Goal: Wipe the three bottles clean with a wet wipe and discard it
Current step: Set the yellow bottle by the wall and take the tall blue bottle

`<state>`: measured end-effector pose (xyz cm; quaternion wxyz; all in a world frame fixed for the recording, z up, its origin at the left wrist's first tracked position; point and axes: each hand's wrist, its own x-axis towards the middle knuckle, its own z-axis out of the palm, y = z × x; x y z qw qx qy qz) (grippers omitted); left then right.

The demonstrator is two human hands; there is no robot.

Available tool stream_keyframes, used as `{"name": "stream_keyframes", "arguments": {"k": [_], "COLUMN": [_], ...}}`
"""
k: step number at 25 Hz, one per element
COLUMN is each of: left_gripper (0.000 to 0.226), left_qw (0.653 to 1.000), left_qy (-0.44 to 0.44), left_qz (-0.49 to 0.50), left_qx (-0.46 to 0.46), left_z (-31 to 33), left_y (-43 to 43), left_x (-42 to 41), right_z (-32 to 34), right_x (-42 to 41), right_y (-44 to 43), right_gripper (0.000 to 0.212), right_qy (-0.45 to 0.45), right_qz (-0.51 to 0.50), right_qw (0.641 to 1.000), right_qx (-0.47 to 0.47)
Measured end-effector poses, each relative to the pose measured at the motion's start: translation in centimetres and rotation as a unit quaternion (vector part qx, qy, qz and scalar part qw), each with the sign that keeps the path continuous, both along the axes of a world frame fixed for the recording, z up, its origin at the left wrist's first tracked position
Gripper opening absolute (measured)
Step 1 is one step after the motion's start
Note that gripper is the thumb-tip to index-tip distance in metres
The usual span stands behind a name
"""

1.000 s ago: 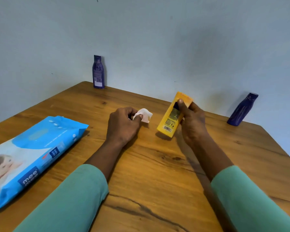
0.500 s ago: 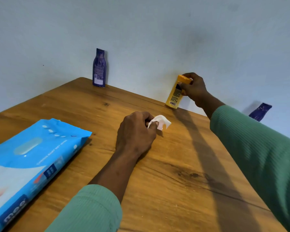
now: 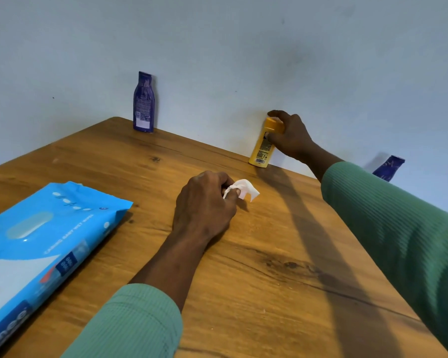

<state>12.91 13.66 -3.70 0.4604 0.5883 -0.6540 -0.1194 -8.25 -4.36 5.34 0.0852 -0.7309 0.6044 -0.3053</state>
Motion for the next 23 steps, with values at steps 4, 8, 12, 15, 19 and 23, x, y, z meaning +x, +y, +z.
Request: {"name": "stream_keyframes", "arguments": {"k": [4,8,12,15,19,23], "left_gripper": [0.023,0.02,0.025,0.027,0.028,0.023], "left_qw": [0.998,0.986,0.974,0.971,0.972,0.974], "left_qy": [-0.036,-0.084,-0.111,-0.124,-0.121,-0.107], "left_qz": [-0.042,-0.128,-0.189,-0.195,-0.196,-0.195], "left_qx": [-0.042,-0.066,-0.063,-0.054,-0.042,-0.045], "left_z": [0.1,0.0,0.1,0.0,-0.7,-0.9], "left_y": [0.4,1.5,2.8,2.8,2.5,2.0], "left_x": [-0.8,-2.9,-5.3,-5.8,-5.8,-5.6], "right_z": [-0.8,-5.5,-8.9,-8.1,-8.0,-8.1], "right_x": [-0.9,-3.5,-8.9,-13.6,-18.0,-19.0], "right_y": [4.0,11.8,14.0,11.8,8.5,8.0], "right_gripper": [0.065,0.053,0.064,0.083,0.109,0.071], "right_qy": [0.004,-0.149,-0.298,-0.301,-0.279,-0.344], "right_qz": [-0.024,-0.15,-0.398,-0.456,-0.462,-0.4], "right_qw": [0.995,0.962,0.862,0.837,0.842,0.849], "right_qx": [-0.094,-0.174,-0.095,-0.044,0.013,-0.028]}}
